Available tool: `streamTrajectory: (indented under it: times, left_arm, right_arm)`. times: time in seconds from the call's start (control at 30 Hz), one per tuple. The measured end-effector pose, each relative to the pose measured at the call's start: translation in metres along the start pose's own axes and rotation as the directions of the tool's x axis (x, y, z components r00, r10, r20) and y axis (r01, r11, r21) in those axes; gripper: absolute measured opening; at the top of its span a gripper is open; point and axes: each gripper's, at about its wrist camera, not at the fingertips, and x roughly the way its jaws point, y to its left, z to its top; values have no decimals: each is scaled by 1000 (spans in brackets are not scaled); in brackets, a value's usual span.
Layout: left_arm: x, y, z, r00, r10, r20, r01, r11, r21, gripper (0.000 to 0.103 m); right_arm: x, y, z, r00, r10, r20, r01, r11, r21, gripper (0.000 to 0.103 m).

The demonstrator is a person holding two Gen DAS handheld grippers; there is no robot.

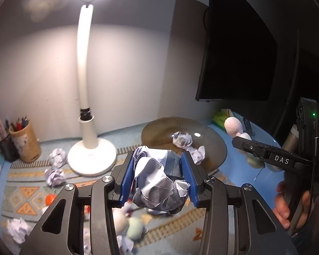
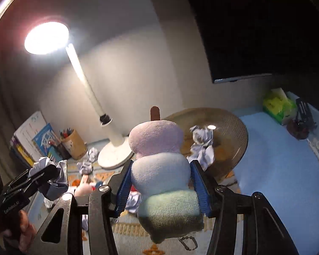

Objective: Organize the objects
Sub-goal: 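Carry both items to the glass bowl and open both grippers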

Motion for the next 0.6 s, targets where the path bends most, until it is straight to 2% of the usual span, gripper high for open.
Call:
streamTrajectory:
  times: [0.17,0.33,0.37,0.4,0.43,0.47,0.5,0.6]
  left_arm:
    - [72,-19,29,999,-24,-43,24,1000,-19,40]
    - [135,-24,31,995,-18,-96,12,998,-58,41]
    - [144,-24,30,995,-9,-97,3,998,-63,51]
    - [153,-23,28,994,1,-107,-8,998,-66,71]
    - [159,-21,27,993,11,-117,-20,997,-74,79]
    - [161,-18,25,993,15,-116,-26,996,-87,84]
    - [162,-15,23,993,18,-120,-30,995,-94,84]
    - [157,0,13,987,62,-150,-79,991,-107,84]
  right_arm:
    - [24,-43,37,993,-110,44,100,978,184,52]
    - [61,-76,52,986,-164,15,155,954,258,53]
    - [68,-78,53,985,-171,8,163,953,257,54]
    - [76,-80,53,982,-186,-1,181,951,252,59]
    - [84,-81,53,980,-201,-14,198,949,245,65]
    - [90,-83,51,977,-212,-29,212,946,245,79]
    - [94,-85,48,977,-209,-38,211,944,252,83]
    - [96,-82,40,982,-181,-54,189,955,229,83]
